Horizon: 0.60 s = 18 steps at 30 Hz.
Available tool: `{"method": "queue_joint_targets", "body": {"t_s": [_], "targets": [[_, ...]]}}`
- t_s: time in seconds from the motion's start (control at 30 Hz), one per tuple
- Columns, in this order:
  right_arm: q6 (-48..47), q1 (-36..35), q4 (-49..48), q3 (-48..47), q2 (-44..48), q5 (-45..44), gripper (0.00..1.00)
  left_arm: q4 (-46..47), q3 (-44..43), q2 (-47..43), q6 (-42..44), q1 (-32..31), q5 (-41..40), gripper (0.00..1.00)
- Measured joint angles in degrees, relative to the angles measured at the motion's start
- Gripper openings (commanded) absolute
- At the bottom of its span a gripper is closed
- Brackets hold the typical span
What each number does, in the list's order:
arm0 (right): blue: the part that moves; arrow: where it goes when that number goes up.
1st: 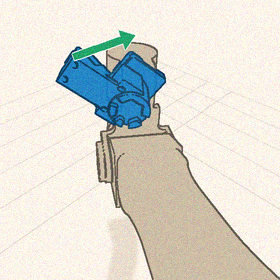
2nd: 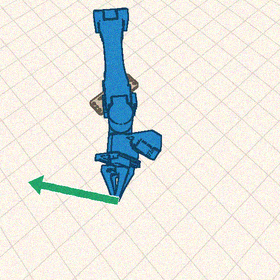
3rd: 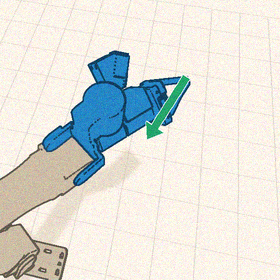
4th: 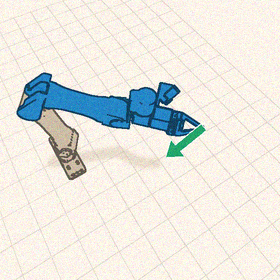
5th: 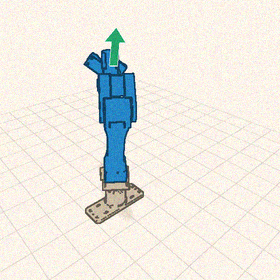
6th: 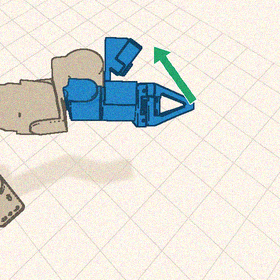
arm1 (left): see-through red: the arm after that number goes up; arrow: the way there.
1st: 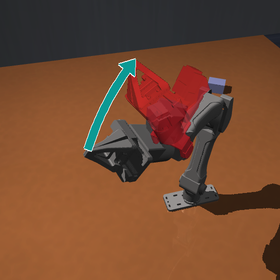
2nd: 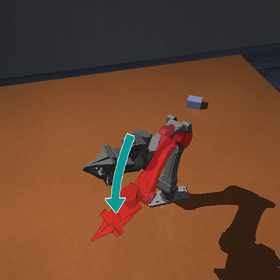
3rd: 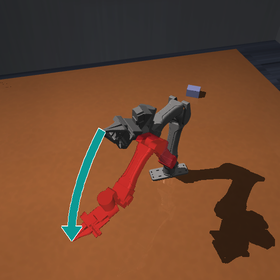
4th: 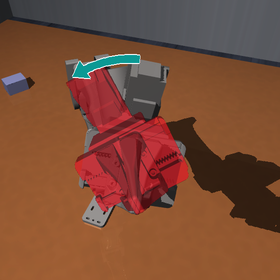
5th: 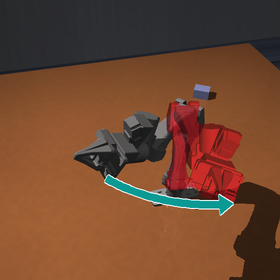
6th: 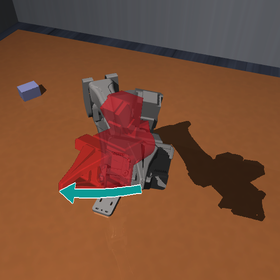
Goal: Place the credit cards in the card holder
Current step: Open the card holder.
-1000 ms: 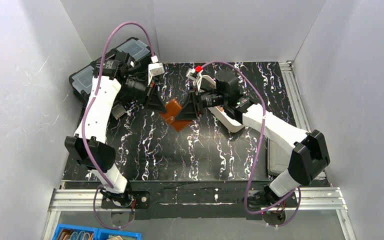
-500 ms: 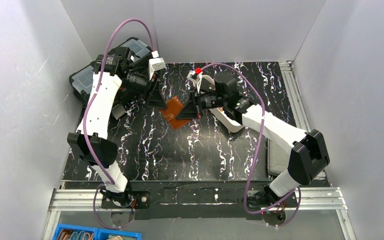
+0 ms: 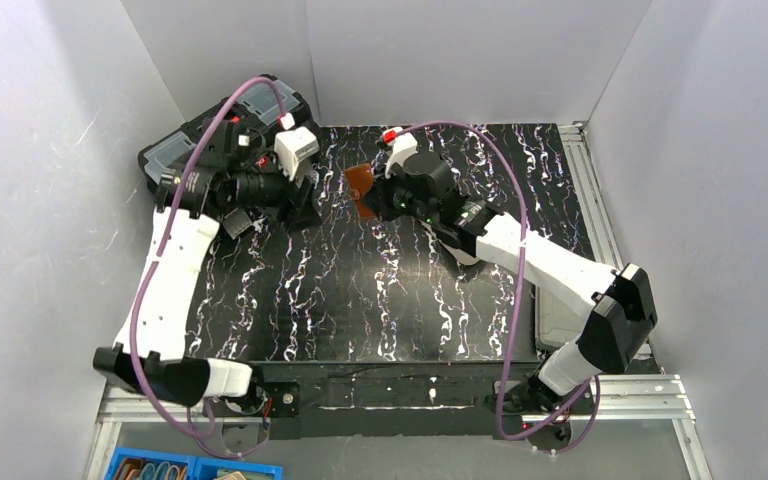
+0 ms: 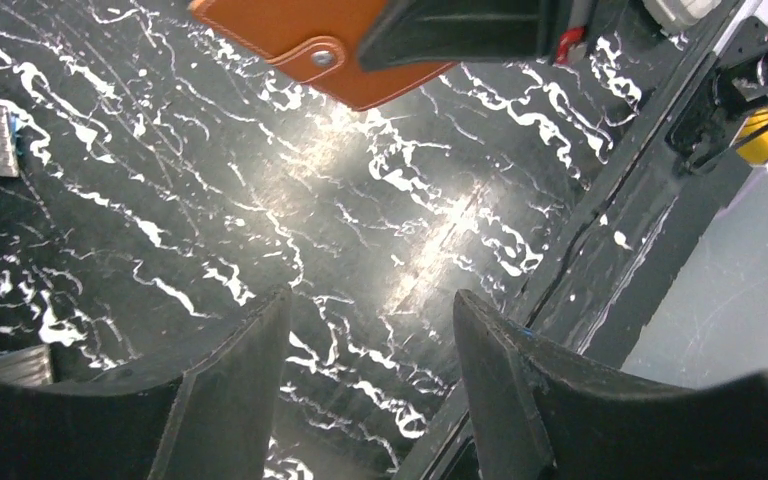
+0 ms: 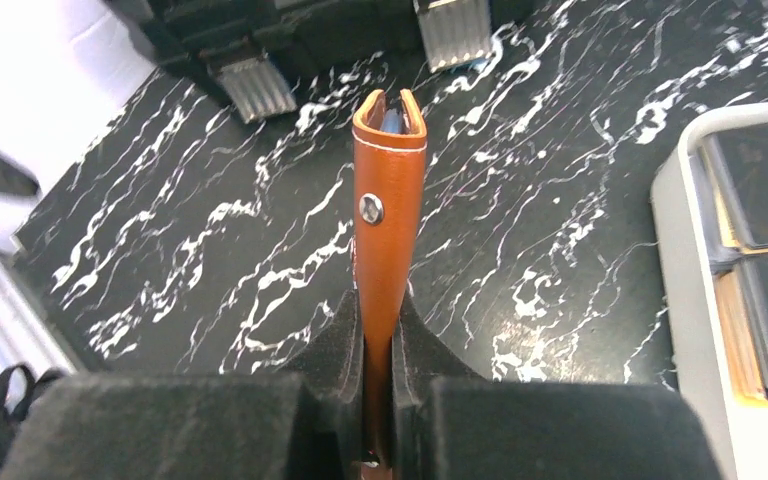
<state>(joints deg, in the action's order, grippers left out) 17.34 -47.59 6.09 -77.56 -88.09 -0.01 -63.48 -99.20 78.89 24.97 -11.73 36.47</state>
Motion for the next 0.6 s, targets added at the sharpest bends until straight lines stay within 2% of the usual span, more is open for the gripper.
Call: {"method": "queue_joint_targets", "body": {"t_s": [0.1,0.27,0.4,0.6], "targets": [[-0.55,-3.61,-0.26,-1.4,0.0,-8.48,0.01,5.68,7.08,-5.03,-4.61,-3.15,-1.14,0.6],[0.61,-6.69,-0.74,-1.81,0.48,-13.51,0.01,14.49,15.45,-7.74,-6.25,-9.64,-5.7,0.58],[2.99,-6.78,-0.57,-1.86,1.2,-13.09,0.01,23.65,20.94,-8.81,-0.22,-12.48,-11.54,0.57],[7.26,-6.54,0.11,-2.86,2.25,-10.03,0.01,34.21,29.77,-15.1,11.65,-14.12,-17.68,0.56]]}}
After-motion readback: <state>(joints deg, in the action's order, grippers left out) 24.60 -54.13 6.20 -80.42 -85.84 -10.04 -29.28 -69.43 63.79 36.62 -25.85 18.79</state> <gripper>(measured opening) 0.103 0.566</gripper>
